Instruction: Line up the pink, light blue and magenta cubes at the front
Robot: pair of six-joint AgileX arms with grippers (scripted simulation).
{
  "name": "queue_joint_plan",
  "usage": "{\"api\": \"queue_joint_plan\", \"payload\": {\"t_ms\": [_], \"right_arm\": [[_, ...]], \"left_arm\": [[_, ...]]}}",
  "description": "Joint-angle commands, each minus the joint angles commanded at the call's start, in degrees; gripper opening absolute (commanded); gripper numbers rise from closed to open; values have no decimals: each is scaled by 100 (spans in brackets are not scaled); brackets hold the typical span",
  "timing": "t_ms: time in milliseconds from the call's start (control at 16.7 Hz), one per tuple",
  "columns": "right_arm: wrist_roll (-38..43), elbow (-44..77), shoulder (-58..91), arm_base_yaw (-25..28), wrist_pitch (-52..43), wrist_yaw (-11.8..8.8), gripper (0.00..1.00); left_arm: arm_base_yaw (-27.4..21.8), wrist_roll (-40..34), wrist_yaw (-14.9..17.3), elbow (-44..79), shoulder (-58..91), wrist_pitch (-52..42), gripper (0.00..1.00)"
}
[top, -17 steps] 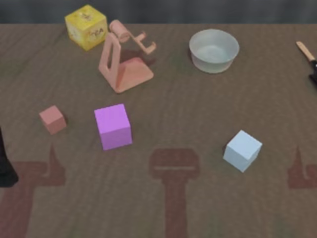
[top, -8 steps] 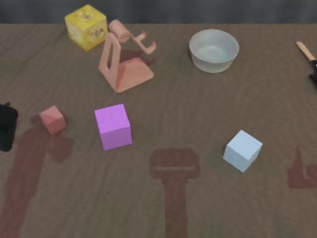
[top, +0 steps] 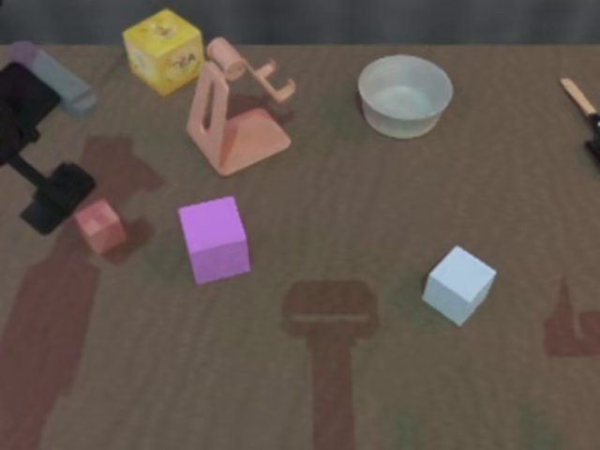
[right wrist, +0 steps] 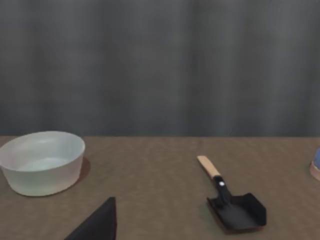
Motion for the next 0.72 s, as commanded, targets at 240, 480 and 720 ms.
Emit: {"api": "queue_joint_plan", "payload": {"t_ms": [240,480,720], "right_arm": [[0,0,0,0,0,0,100],[0,0,0,0,0,0,100],[0,0,0,0,0,0,100]], "left_arm": [[-80,652,24,1531,1812,-876,100],[-119,1007,64,2458,2788,-1291,100],[-125,1058,73,2596,2926,-1344,100]]}}
